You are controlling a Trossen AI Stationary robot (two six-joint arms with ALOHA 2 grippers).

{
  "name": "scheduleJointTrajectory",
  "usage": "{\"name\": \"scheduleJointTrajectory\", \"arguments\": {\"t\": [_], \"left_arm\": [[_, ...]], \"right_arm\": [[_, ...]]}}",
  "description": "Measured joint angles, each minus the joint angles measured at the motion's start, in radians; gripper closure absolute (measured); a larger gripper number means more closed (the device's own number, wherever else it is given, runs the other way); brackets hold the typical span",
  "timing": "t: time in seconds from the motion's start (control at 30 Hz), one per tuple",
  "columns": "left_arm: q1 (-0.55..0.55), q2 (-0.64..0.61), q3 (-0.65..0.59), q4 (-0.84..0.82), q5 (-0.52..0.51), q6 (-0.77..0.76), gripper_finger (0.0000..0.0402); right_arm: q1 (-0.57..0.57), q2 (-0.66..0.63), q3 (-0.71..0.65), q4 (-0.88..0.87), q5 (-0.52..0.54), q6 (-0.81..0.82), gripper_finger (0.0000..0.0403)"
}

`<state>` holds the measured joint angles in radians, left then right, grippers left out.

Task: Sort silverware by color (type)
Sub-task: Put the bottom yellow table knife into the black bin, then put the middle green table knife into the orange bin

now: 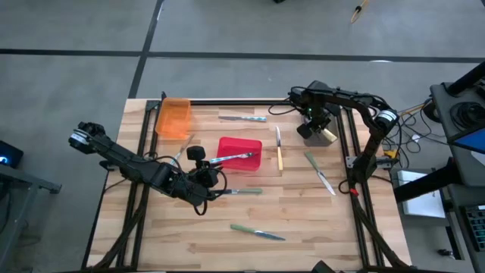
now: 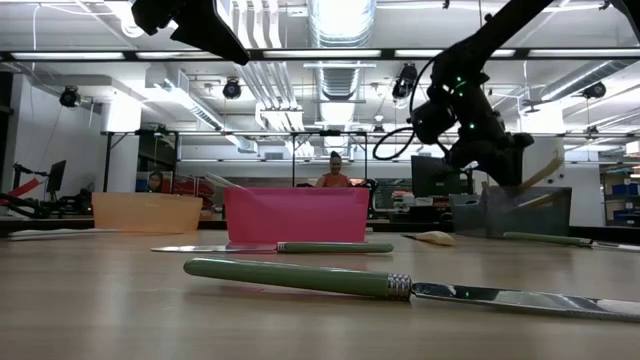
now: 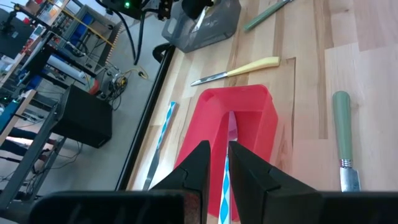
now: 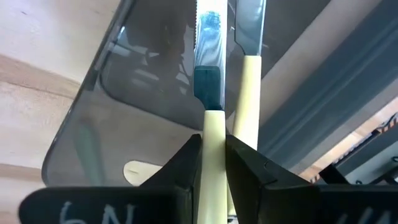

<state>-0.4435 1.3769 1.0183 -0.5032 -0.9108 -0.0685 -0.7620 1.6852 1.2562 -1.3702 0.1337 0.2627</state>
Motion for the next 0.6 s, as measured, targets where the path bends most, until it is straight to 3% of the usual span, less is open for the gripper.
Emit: {"name": "scheduleJointTrajectory", "arguments": {"t": [0.27, 0.6], "left_arm": [[0.0, 0.0, 0.0, 0.0, 0.0, 0.0, 0.0363], [0.0, 0.0, 0.0, 0.0, 0.0, 0.001, 0.0363]], "right_arm": [[0.0, 0.0, -0.005, 0.039, 0.0, -0.002, 0.0343], [0.0, -0.004, -0.005, 0.041, 0.0, -0.002, 0.0277]]}}
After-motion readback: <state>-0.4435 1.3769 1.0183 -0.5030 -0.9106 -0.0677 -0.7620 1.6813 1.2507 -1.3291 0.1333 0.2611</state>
